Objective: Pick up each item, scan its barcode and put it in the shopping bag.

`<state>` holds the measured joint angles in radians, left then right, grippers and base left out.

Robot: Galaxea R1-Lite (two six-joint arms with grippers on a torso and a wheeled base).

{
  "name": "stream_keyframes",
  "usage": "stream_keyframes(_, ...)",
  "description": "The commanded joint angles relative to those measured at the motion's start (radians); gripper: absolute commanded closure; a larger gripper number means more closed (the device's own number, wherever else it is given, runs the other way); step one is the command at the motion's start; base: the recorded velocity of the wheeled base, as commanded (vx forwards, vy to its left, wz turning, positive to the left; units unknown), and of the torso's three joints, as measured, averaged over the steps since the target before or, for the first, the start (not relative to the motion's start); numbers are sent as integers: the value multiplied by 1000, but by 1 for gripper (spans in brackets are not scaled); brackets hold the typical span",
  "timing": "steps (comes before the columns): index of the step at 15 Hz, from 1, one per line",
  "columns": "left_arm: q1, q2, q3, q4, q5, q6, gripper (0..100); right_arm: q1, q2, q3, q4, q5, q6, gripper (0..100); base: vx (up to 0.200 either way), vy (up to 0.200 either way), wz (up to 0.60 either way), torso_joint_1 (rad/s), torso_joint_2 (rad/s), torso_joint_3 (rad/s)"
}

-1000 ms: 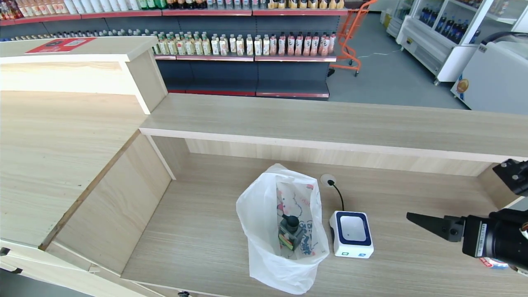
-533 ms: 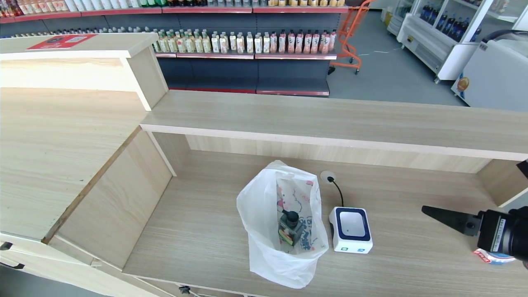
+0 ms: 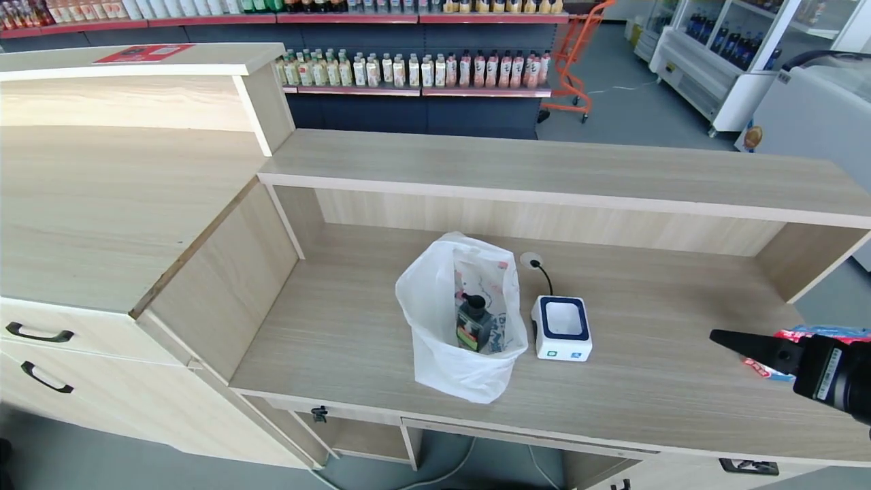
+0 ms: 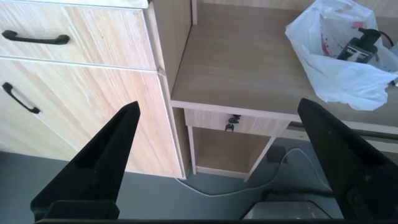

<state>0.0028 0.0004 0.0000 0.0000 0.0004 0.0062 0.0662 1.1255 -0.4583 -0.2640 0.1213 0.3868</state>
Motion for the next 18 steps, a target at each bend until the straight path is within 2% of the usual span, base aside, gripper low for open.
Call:
stream_keyframes(1,0,0,0,0,1,0,0,-59,26,-20,0,0,57,0,0,-200,0,-17,-2,17)
stream_keyframes(3,0,0,0,0,0,1,0,-123,45,-22,6,0,113,0,0,-200,0,15,5,5)
stream_keyframes(5,0,0,0,0,1,0,0,-174,46,-28,69,1,150,0,0,-200,0,7,2,5)
stream_keyframes(15,0,0,0,0,3,-2,0,-197,40,-129,233,0,394,0,0,-200,0,4,1,1)
stream_keyframes(18,0,0,0,0,1,-2,0,-206,43,-141,235,0,437,0,0,-200,0,2,-1,6)
